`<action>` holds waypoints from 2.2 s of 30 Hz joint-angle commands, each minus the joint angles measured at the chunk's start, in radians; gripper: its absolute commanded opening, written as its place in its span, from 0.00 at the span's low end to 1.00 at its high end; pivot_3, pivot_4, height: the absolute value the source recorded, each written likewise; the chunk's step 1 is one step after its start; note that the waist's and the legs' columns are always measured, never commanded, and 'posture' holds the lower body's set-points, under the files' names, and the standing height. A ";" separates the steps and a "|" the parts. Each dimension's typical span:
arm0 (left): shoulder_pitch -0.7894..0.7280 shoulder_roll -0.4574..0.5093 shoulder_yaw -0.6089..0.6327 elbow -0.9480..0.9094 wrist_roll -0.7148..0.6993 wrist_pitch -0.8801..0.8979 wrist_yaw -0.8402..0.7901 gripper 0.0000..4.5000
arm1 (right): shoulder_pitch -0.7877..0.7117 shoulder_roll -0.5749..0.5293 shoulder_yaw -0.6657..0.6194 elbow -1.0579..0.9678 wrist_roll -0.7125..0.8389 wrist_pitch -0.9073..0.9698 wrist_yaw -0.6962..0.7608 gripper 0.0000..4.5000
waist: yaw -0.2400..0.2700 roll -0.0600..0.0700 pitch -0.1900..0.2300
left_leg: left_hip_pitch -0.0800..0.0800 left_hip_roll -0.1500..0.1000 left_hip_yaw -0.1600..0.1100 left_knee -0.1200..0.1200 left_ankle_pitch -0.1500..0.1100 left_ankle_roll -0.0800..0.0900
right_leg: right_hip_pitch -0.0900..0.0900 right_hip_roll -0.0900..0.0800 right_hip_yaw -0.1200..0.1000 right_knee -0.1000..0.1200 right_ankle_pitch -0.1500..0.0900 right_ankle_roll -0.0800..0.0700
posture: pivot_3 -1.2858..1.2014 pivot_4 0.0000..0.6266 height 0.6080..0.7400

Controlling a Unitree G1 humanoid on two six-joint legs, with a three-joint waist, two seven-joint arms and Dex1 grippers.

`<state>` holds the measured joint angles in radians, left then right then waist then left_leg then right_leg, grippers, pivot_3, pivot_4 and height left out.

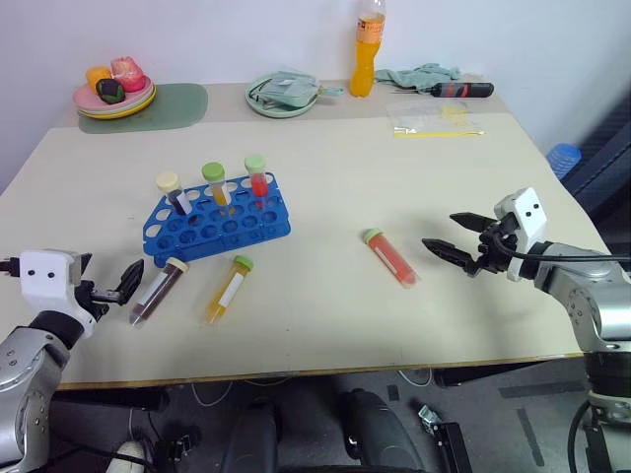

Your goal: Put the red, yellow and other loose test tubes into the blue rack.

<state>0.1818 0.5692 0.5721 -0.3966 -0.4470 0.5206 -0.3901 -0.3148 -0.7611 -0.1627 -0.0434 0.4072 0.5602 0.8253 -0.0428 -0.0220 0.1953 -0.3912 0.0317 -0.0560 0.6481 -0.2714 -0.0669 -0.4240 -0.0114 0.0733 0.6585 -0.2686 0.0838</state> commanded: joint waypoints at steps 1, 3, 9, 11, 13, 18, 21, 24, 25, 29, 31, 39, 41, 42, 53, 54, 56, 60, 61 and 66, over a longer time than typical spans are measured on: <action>-0.014 0.000 0.002 -0.028 0.000 -0.008 0.009 0.97 | 0.007 -0.011 -0.034 -0.032 0.009 -0.007 -0.004 1.00 | 0.000 0.000 0.000 | 0.000 0.000 0.000 0.000 0.000 0.000 | 0.000 0.000 0.000 0.000 0.000 0.000 | 0.52 0.24 1.00; -0.014 -0.005 -0.008 -0.029 0.003 -0.011 0.010 0.97 | 0.012 -0.012 -0.034 -0.040 0.009 -0.004 -0.006 1.00 | 0.000 0.000 0.000 | 0.000 0.000 0.000 0.000 0.000 0.000 | 0.000 0.000 0.000 0.000 0.000 0.000 | 0.52 0.24 1.00; -0.032 -0.010 -0.017 -0.044 -0.014 -0.005 0.002 0.97 | 0.002 -0.019 -0.033 -0.066 0.015 0.025 -0.014 1.00 | -0.001 0.000 0.000 | 0.000 0.000 0.000 0.000 0.000 0.000 | 0.000 0.000 0.000 0.001 0.000 0.000 | 0.52 0.24 1.00; -0.032 -0.010 -0.017 -0.044 -0.015 -0.004 0.003 0.97 | 0.002 -0.019 -0.034 -0.069 0.015 0.028 -0.015 1.00 | -0.001 0.000 0.000 | 0.000 0.000 0.000 0.000 0.000 0.000 | 0.000 0.000 0.000 0.001 0.000 0.000 | 0.52 0.24 1.00; -0.015 0.018 -0.101 -0.114 -0.054 -0.007 -0.101 0.97 | -0.051 -0.062 0.005 -0.179 0.044 0.225 -0.052 1.00 | 0.000 0.001 0.000 | 0.000 0.000 0.000 0.000 0.000 0.000 | 0.000 0.000 0.000 0.001 0.000 0.000 | 0.52 0.24 1.00; -0.022 0.053 -0.320 -0.222 -0.093 0.004 -0.248 0.97 | -0.250 -0.060 0.109 -0.315 0.086 0.721 -0.167 1.00 | -0.005 0.001 0.000 | 0.000 0.000 0.000 0.001 0.000 0.000 | 0.000 0.000 0.001 0.002 0.000 0.000 | 0.52 0.24 1.00; -0.068 0.040 -0.478 -0.239 -0.063 -0.013 -0.284 0.97 | -0.406 0.009 0.176 -0.370 0.102 0.963 -0.235 1.00 | -0.003 0.003 0.000 | 0.001 0.000 0.000 0.001 0.000 0.000 | -0.001 0.001 0.002 0.004 0.000 -0.001 | 0.52 0.24 1.00; -0.097 0.024 -0.534 -0.210 -0.040 -0.034 -0.289 0.97 | -0.495 0.071 0.219 -0.295 0.149 1.052 -0.321 1.00 | 0.000 0.002 0.000 | 0.000 0.000 -0.001 0.001 0.000 0.000 | -0.001 0.001 0.001 0.004 0.000 -0.001 | 0.52 0.24 1.00; -0.098 0.026 -0.545 -0.202 -0.028 -0.049 -0.298 0.97 | -0.513 0.079 0.239 -0.266 0.167 1.054 -0.354 1.00 | 0.002 0.002 0.000 | 0.000 0.000 -0.001 0.001 0.000 0.000 | -0.001 0.001 0.001 0.004 0.000 -0.001 | 0.52 0.24 1.00; -0.089 0.021 -0.597 -0.175 0.024 -0.114 -0.324 0.97 | -0.580 0.120 0.323 -0.145 0.237 1.054 -0.515 1.00 | -0.001 0.002 0.000 | 0.000 -0.001 0.000 0.001 0.000 0.000 | -0.001 0.000 0.001 0.003 0.000 0.000 | 0.52 0.24 1.00; -0.077 0.018 -0.607 -0.172 0.037 -0.135 -0.329 0.97 | -0.602 0.131 0.344 -0.094 0.284 1.054 -0.590 1.00 | -0.002 0.002 0.000 | 0.000 -0.001 0.000 0.001 0.000 0.000 | -0.001 0.000 0.001 0.003 0.000 0.000 | 0.52 0.24 1.00; -0.034 0.003 -0.619 -0.167 0.074 -0.188 -0.326 0.97 | -0.682 0.159 0.395 0.099 0.497 1.054 -0.847 1.00 | -0.002 0.002 0.000 | 0.000 0.000 0.000 0.001 0.000 0.000 | -0.002 0.000 0.001 0.004 0.000 0.000 | 0.52 0.24 1.00; -0.027 0.004 -0.617 -0.167 0.078 -0.196 -0.326 0.97 | -0.702 0.164 0.411 0.147 0.551 1.054 -0.895 1.00 | -0.003 0.002 0.000 | -0.001 0.000 0.000 0.001 0.000 0.000 | -0.002 0.000 0.001 0.004 0.000 0.000 | 0.52 0.24 1.00; -0.028 0.004 -0.617 -0.171 0.079 -0.193 -0.323 0.97 | -0.712 0.168 0.421 0.162 0.569 1.054 -0.915 1.00 | -0.003 0.002 0.000 | -0.001 0.000 0.000 0.001 0.000 0.000 | -0.002 0.000 0.001 0.004 0.000 0.000 | 0.52 0.24 1.00; -0.038 0.009 -0.614 -0.195 0.081 -0.172 -0.296 1.00 | -0.716 0.181 0.476 0.236 0.661 1.054 -1.049 0.26 | -0.003 0.003 0.000 | -0.001 0.000 0.000 0.001 0.000 0.001 | -0.003 0.001 0.001 0.004 0.000 0.000 | 0.52 0.24 1.00; -0.038 0.009 -0.613 -0.196 0.081 -0.171 -0.294 1.00 | -0.715 0.178 0.478 0.219 0.658 1.054 -1.051 0.18 | -0.002 0.003 0.000 | -0.001 0.000 0.000 0.001 0.000 0.001 | -0.003 0.001 0.001 0.004 0.000 0.000 | 0.52 0.24 1.00; -0.033 0.009 -0.607 -0.201 0.081 -0.170 -0.286 1.00 | -0.711 0.167 0.455 0.122 0.642 1.054 -1.017 0.17 | -0.002 0.003 0.000 | -0.001 0.000 0.000 0.001 0.000 0.001 | -0.003 0.001 0.001 0.004 0.000 0.000 | 0.52 0.24 1.00; -0.015 0.002 -0.550 -0.210 0.053 -0.164 -0.258 1.00 | -0.655 0.130 0.388 -0.156 0.617 0.912 -0.861 0.17 | -0.002 0.003 0.000 | -0.002 0.000 0.000 0.000 0.000 0.001 | -0.003 0.001 0.001 0.003 0.000 0.000 | 0.52 0.24 1.00; -0.011 -0.004 -0.526 -0.211 0.040 -0.161 -0.247 1.00 | -0.620 0.099 0.392 -0.264 0.562 0.789 -0.772 0.17 | 0.000 0.003 0.000 | -0.002 0.000 -0.001 0.000 0.000 0.001 | -0.004 0.001 0.001 0.003 0.000 0.000 | 0.52 0.24 1.00; 0.007 -0.056 -0.390 -0.177 -0.023 -0.173 -0.195 1.00 | -0.444 0.228 0.315 -0.352 0.422 0.315 -0.542 0.17 | -0.006 0.002 0.000 | -0.001 0.001 0.000 0.000 -0.001 0.002 | -0.002 0.001 0.000 0.001 0.000 0.000 | 0.52 0.24 1.00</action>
<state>0.1872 0.5250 0.1317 -0.5673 -0.4340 0.3649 -0.6002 -0.7753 -0.5830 0.1991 -0.3860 0.8492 1.0030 0.2255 -0.0489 -0.0198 0.1950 -0.3923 0.0324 -0.0562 0.6484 -0.2724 -0.0650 -0.4259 -0.0102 0.0733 0.6594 -0.2689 0.0842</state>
